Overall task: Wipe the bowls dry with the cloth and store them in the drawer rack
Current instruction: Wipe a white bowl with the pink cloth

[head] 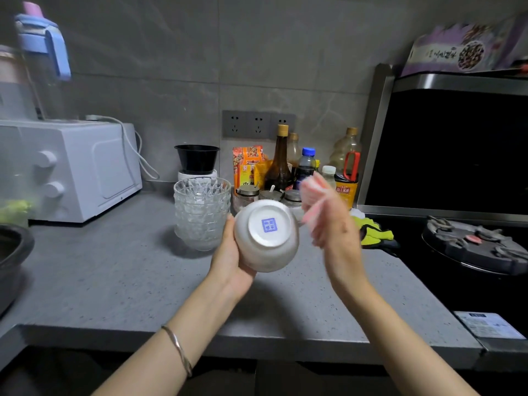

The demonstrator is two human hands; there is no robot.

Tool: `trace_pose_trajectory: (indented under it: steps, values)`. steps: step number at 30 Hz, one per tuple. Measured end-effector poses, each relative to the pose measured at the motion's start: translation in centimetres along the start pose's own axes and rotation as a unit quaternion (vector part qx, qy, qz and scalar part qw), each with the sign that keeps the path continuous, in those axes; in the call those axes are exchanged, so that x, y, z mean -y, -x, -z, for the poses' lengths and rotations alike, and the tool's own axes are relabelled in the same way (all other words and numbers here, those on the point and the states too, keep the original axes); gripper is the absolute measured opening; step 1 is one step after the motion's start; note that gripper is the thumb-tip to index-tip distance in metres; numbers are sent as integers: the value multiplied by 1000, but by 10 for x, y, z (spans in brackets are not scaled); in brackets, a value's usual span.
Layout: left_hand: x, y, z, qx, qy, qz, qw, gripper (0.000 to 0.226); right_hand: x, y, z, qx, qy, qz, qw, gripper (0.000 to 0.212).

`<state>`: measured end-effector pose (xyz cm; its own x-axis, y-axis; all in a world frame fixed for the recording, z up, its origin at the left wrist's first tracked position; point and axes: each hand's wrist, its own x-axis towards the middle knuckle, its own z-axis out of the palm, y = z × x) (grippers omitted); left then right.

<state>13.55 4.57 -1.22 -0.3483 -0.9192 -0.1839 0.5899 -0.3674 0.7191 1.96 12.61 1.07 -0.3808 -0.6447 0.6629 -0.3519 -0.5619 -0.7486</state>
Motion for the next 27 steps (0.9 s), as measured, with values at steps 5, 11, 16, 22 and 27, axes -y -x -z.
trace_pose_trajectory:
  steps: [5,11,16,22,27]
  values:
    - [3,2,-6,-65,-23,1,998,53,-30,12,-12,129,324,195,917,51]
    - [10,-7,0,-117,-26,-18,993,58,-49,41,-18,93,348,245,900,47]
    - [12,-10,-1,-98,-40,-6,994,63,-36,26,-12,95,363,259,890,45]
    - [8,-8,0,-116,-41,1,992,60,-40,43,-15,76,324,238,912,44]
    - [16,-8,4,-80,-73,14,994,68,-37,33,-13,100,344,240,902,43]
